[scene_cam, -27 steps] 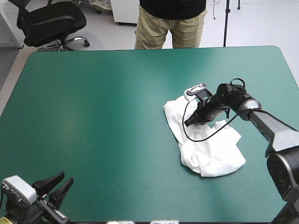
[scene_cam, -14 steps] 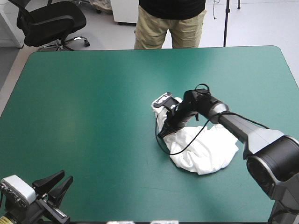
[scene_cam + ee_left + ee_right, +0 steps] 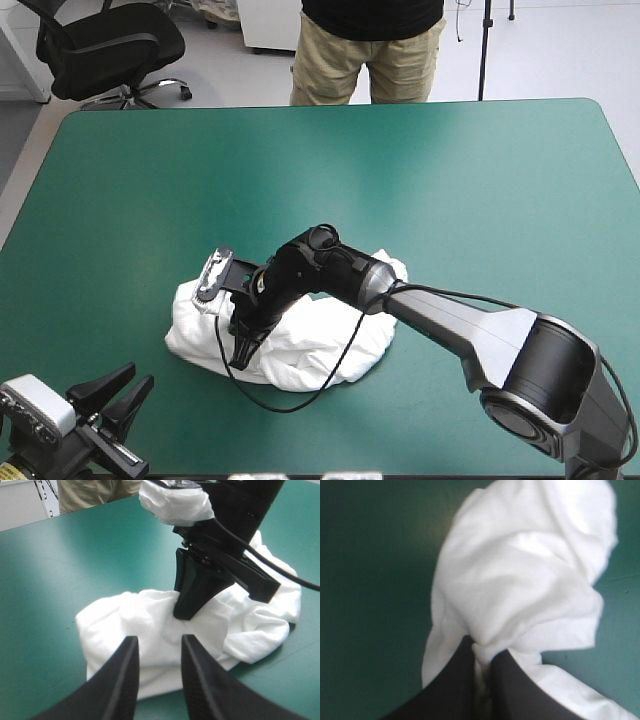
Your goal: Fold the cloth
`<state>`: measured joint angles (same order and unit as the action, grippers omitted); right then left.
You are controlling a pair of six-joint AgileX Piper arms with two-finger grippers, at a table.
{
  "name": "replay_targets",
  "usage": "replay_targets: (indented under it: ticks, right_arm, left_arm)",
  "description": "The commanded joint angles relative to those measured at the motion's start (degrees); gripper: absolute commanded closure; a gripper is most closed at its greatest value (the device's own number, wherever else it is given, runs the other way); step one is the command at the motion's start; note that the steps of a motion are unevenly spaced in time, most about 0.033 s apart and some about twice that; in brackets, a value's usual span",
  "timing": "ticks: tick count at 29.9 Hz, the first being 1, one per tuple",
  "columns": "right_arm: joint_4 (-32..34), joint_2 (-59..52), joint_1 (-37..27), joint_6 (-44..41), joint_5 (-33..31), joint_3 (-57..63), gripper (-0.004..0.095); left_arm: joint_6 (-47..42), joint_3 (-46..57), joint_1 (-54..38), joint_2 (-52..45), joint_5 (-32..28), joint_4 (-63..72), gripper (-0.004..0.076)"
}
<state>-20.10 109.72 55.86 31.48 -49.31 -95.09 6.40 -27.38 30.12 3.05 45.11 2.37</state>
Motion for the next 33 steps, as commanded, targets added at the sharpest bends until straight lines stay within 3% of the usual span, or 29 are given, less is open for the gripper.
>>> replay_targets:
  ticks: [1, 4, 10, 12, 16, 21, 26, 30, 33]
  right_arm:
    - [2.98, -2.76, 0.21, -2.16, 1.16, -2.76, 0.0915]
    - [5.74, -2.76, -0.32, -3.39, -0.45, -2.76, 0.0809]
    - [7.31, -2.76, -2.14, -3.39, -1.16, -2.76, 0.0362]
    - [9.45, -2.87, -3.42, -4.37, -1.71, -2.94, 0.0299]
    - [12.54, -4.05, -7.34, -8.27, -8.35, -5.53, 0.03]
    - [12.55, -8.85, -13.67, -12.8, -22.5, -7.96, 0.0346]
    - [11.96, -21.18, -19.98, -14.48, -22.26, 0.5, 0.0434]
    - [12.08, -30.6, -23.48, -14.85, -22.26, 5.44, 0.0436]
    - [12.34, -35.52, -24.16, -14.98, -22.26, 6.89, 0.0436]
  left_arm:
    - [-0.55, -1.44, 0.21, 1.03, -4.47, 0.01, 0.0512]
    - [-0.64, -1.44, 0.21, 1.03, -4.47, 0.01, 0.0512]
    - [-0.64, -1.44, 0.21, 1.03, -4.47, 0.01, 0.0512]
    - [-0.64, -1.44, 0.21, 1.03, -4.47, 0.25, 0.0512]
    - [-2.3, -1.56, 0.21, 1.03, -2.28, -0.11, 0.0512]
    - [-24.13, -1.85, 0.21, 1.62, 5.94, -8.78, 0.0456]
    - [-32.29, -4.9, 0.21, 5.87, 14.07, -14.92, 0.0316]
    - [-36.82, -8.4, 0.21, 14.05, 19.55, -18.41, 0.0307]
    - [-35.61, -9.94, 0.21, 22.35, 18.65, -15.76, 0.0307]
